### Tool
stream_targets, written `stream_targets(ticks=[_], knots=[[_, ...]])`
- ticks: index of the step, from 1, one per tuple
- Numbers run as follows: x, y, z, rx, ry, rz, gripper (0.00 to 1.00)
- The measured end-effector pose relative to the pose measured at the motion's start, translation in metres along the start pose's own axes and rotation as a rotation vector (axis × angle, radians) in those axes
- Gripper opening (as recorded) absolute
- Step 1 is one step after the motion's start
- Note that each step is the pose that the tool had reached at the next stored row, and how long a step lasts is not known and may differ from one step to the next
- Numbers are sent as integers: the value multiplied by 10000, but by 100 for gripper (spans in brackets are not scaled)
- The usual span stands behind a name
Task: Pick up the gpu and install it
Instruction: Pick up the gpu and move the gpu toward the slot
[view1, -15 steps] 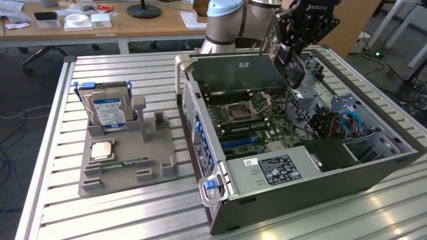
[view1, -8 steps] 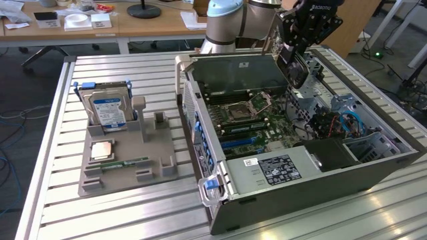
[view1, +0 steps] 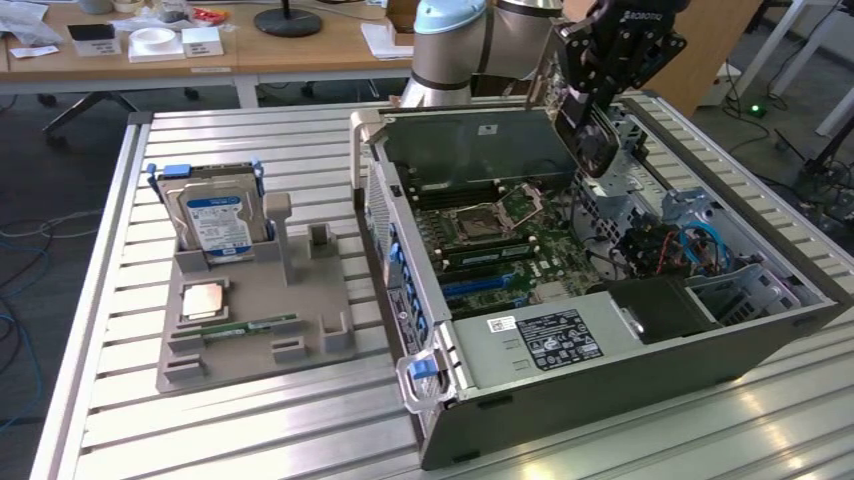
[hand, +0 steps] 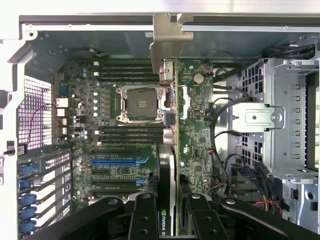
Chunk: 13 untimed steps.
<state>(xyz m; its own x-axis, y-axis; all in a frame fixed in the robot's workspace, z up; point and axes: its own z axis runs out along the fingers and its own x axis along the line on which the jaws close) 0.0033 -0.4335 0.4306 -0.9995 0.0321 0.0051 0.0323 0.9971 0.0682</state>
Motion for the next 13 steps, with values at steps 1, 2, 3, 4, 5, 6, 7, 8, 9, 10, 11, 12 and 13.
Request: stream_targets(ticks=[1,2,3,4,5,6,7,8,9,10,11,12,13], knots=[[-13,0,0,0,-1,2,26],[-29,1,1,-1,-1,2,26],[-49,2,1,-1,-1,3,26],[-73,2,1,-2,-2,3,26],[-99,3,1,-2,-2,2,26],[-126,4,1,-2,-1,1,26],[-153,5,1,0,-1,1,26],[-181,6,1,-1,-1,2,26],[-208,7,1,-1,-1,3,26],[-234,7,1,-1,-1,2,26],[-252,8,1,-1,-1,1,26],[-258,9,1,-1,0,0,26],[-258,9,1,-1,-1,1,26]])
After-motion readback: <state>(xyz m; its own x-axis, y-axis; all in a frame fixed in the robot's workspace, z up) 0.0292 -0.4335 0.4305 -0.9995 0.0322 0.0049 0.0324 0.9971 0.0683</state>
